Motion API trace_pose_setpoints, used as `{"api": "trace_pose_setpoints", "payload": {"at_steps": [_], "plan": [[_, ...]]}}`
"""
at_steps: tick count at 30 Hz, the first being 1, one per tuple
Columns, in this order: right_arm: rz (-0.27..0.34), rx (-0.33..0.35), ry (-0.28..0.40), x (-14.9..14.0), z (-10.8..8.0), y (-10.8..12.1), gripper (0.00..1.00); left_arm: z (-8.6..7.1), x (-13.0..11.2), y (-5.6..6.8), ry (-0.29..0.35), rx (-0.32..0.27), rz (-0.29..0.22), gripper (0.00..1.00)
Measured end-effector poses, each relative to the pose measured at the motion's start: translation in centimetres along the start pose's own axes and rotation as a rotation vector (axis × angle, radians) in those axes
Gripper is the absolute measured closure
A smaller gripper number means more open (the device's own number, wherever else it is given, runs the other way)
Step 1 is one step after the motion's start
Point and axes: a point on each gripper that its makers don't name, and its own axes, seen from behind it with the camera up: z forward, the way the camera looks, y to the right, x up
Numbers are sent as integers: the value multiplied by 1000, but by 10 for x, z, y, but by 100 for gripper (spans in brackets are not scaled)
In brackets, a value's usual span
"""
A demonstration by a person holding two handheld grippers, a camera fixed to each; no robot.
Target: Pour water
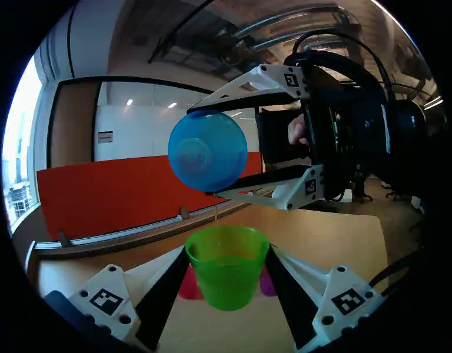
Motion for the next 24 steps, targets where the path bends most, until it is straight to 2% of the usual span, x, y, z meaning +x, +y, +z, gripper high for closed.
{"api": "trace_pose_setpoints", "payload": {"at_steps": [15,18,24], "plan": [[17,-7,2,-5,3,5,7,1,-2,-1,-1,2,-1,13],[44,-10,5,-6,4,8,7,1,-3,-2,-2,2,-3,13],[144,-16,13,-10,5,12,7,0,-3,-2,-6,2,-6,13]]}}
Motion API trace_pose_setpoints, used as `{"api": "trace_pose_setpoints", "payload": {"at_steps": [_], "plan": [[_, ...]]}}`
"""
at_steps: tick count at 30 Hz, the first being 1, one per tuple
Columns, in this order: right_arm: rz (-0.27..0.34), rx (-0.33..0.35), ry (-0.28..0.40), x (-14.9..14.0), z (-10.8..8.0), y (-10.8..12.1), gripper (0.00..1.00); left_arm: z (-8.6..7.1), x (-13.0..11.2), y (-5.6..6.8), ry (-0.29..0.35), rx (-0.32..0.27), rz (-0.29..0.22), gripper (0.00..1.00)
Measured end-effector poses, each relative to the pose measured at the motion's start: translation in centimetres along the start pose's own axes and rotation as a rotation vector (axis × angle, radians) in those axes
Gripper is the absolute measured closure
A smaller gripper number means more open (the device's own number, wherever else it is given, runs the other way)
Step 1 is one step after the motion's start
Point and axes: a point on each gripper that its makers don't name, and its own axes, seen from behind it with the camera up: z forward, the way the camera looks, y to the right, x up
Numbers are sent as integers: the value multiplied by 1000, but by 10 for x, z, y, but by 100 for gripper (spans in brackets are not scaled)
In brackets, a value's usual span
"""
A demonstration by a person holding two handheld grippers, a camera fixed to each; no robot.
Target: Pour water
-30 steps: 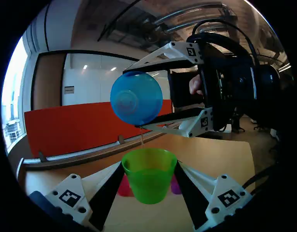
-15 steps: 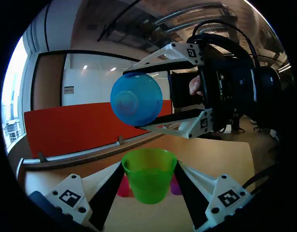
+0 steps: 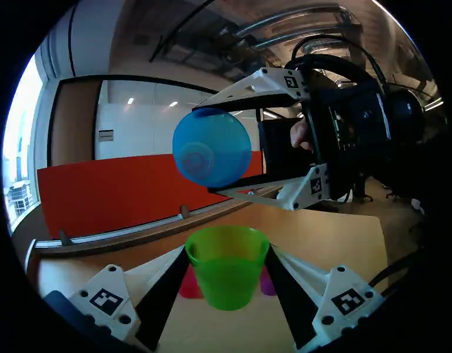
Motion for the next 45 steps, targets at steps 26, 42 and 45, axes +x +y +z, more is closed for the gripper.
{"api": "trace_pose_setpoints", "payload": {"at_steps": [26,42,45], "plan": [[434,-32,5,-11,-5,-4,7,-1,-3,0,-23,3,6,13],[814,4,7,-8,-11,-20,7,-5,-6,-1,-38,3,7,13],[886,5,-5,-11,-12,-19,7,-7,-6,-1,-46,4,9,13]]}}
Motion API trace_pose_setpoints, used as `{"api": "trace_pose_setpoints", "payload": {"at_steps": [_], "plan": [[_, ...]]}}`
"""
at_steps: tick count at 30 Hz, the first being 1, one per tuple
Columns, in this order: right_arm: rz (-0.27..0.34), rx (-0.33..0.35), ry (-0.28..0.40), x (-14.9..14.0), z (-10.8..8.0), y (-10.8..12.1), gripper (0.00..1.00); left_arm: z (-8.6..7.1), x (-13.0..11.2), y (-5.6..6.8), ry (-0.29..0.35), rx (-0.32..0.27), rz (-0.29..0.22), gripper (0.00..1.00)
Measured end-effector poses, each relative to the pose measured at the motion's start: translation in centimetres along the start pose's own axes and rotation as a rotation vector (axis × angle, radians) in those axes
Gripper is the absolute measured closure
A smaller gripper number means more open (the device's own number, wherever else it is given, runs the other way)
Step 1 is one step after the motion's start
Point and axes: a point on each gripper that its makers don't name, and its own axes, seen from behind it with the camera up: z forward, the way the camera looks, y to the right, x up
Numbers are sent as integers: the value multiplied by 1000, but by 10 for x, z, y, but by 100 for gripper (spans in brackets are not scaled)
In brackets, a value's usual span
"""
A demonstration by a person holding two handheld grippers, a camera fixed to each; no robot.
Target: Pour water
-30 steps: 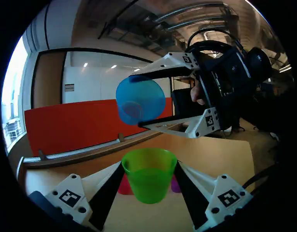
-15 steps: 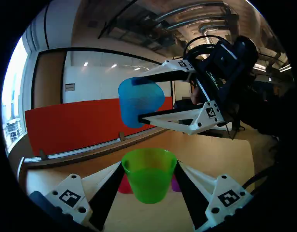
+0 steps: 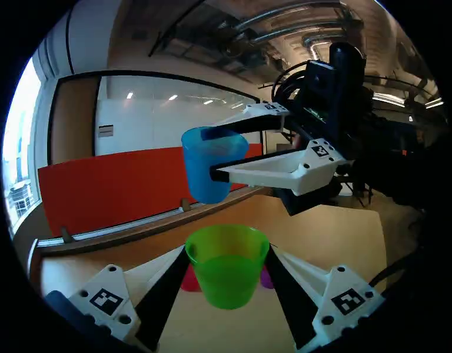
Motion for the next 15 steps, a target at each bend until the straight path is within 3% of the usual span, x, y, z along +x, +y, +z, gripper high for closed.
{"api": "trace_pose_setpoints", "payload": {"at_steps": [8,15], "plan": [[159,13,-17,1,-5,4,7,-3,4,0,-3,3,4,13],[243,19,-28,-3,-8,6,7,-4,4,0,-4,1,2,13]]}}
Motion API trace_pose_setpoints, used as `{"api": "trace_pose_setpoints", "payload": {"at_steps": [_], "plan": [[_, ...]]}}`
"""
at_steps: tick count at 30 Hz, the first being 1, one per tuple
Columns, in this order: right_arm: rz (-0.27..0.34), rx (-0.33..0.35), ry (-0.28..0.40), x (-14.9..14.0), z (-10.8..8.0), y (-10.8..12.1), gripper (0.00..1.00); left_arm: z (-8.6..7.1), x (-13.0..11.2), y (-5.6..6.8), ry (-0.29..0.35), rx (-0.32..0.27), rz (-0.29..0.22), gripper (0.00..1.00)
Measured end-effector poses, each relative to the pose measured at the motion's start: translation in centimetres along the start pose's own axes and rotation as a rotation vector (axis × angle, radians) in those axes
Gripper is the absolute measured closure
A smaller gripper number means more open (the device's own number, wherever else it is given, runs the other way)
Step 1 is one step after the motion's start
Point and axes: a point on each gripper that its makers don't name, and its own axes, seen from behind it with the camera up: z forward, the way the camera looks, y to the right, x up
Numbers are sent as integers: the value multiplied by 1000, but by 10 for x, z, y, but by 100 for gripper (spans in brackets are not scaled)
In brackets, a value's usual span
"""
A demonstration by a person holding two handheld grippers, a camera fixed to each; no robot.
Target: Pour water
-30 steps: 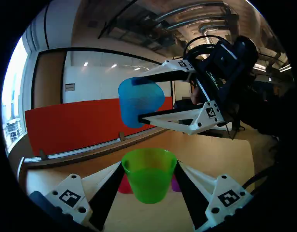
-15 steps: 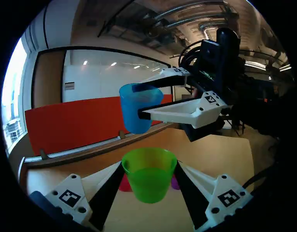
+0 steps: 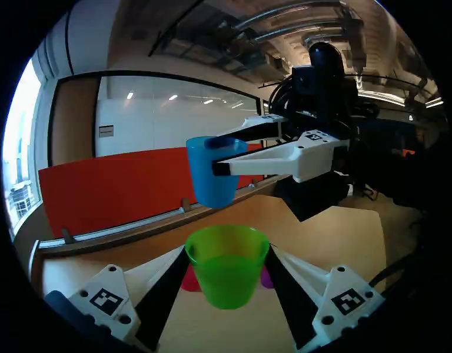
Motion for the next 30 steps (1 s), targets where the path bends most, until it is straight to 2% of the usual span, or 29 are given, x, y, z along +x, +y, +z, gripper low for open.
{"api": "trace_pose_setpoints", "payload": {"at_steps": [11,18,30], "plan": [[110,35,-20,-8,-2,-6,7,0,-3,2,-30,-9,7,13],[127,49,-54,-18,-3,-8,7,0,-14,7,-73,-35,19,13],[140,75,-120,-40,-6,-15,6,4,-34,7,-150,-46,43,13]]}}
